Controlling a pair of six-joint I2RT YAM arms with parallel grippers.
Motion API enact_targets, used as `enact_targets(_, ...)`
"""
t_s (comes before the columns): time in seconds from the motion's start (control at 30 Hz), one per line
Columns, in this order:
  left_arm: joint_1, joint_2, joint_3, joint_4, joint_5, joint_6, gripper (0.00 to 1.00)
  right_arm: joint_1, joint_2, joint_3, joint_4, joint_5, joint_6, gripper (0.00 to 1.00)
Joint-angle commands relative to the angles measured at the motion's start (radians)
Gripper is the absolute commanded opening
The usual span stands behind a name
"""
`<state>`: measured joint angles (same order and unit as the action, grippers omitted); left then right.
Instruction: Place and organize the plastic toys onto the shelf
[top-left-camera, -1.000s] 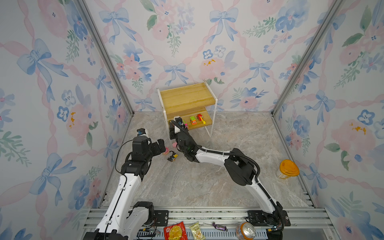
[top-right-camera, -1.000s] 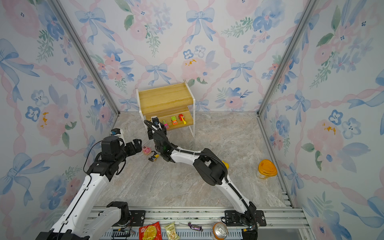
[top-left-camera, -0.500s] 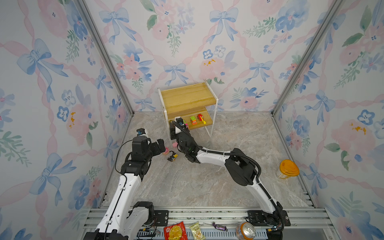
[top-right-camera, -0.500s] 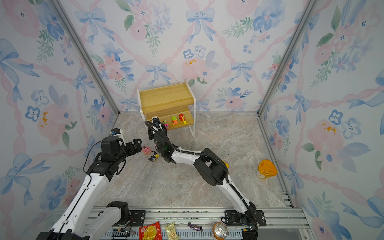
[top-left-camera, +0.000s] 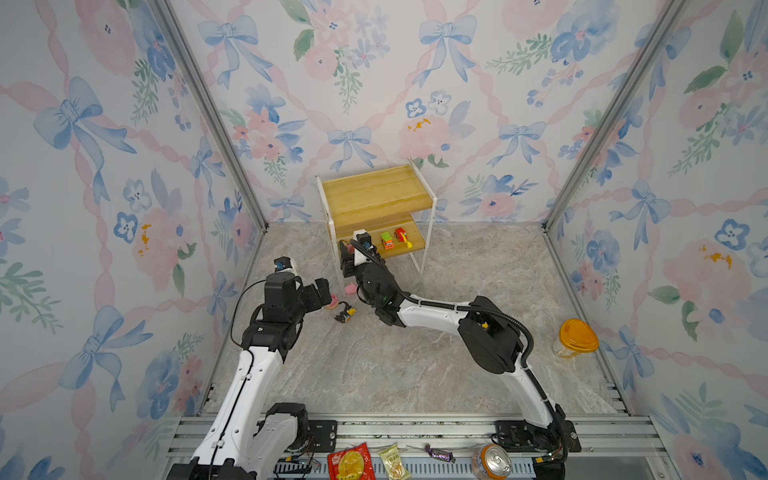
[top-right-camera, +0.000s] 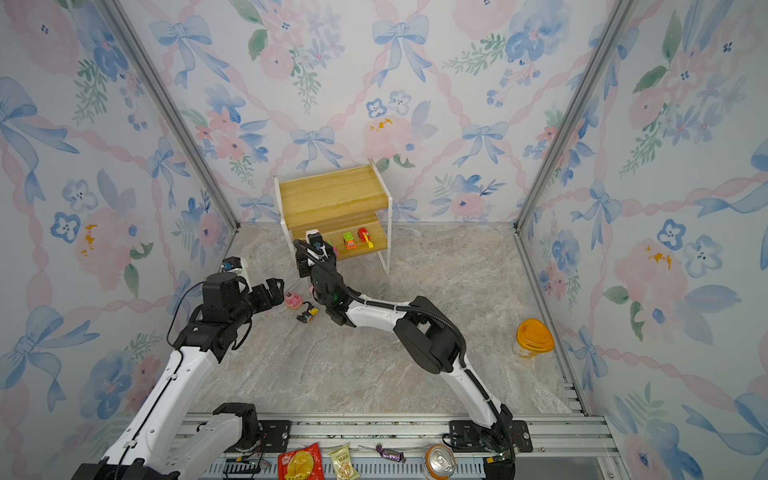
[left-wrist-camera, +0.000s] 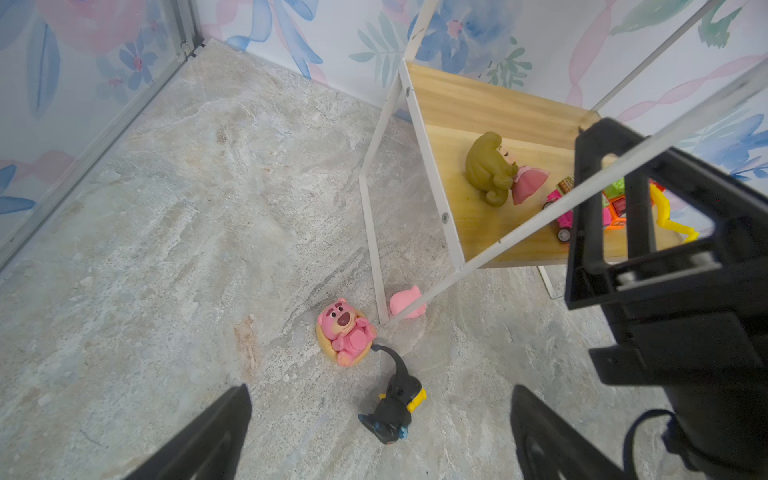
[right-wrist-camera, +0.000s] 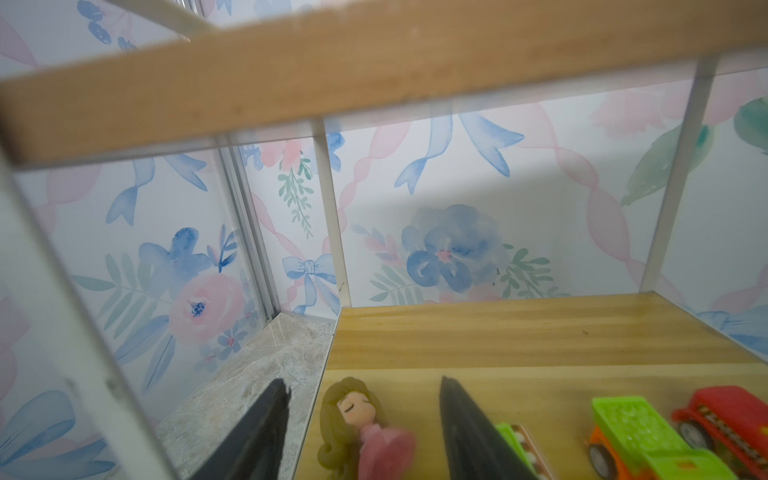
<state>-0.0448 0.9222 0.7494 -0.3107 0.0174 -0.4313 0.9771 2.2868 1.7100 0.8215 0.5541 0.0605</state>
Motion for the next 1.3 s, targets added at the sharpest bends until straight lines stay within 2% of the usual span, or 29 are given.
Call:
enact_targets(0.0,0.007,-0.004,-0.015,0.013,0.014,-0.011,0.98,-0.010,-0.056,-0.027,0.050,-0.007,0.007,0.61)
enact_targets(0.23,0.010,-0.001,-0.015,0.015,0.017,-0.011,0.98,-0.024,-0.103,-0.064,0.020,-0.025,0.037,0.60)
enact_targets(0.4,0.011,0.004,-0.017,0.016,0.021,-0.009,0.98,-0.038,-0.150,-0.098,-0.082,-0.087,0.079,0.57)
enact_targets(0.63,0.021,0.019,-0.015,0.025,0.025,-0.012,0.98,-0.050,-0.265,-0.243,-0.138,-0.156,0.097,0.53)
enact_targets(0.77,0.029,0.060,-0.009,0.039,0.027,-0.029,0.98,-0.064,-0.358,-0.360,-0.177,-0.238,0.119,0.52)
enact_targets(0.93,0.048,0.149,0.039,0.072,0.116,-0.107,0.97,-0.099,-0.495,-0.496,-0.246,-0.341,0.180,0.50)
enact_targets(1.07,0.059,0.238,0.135,0.081,0.169,-0.156,0.96,-0.123,-0.586,-0.564,-0.317,-0.421,0.210,0.50)
enact_targets(1.2,0.116,0.308,0.223,0.085,0.258,-0.193,0.88,-0.149,-0.627,-0.588,-0.356,-0.542,0.248,0.50)
enact_targets(1.27,0.164,0.345,0.253,0.095,0.344,-0.207,0.82,-0.154,-0.627,-0.588,-0.358,-0.605,0.247,0.50)
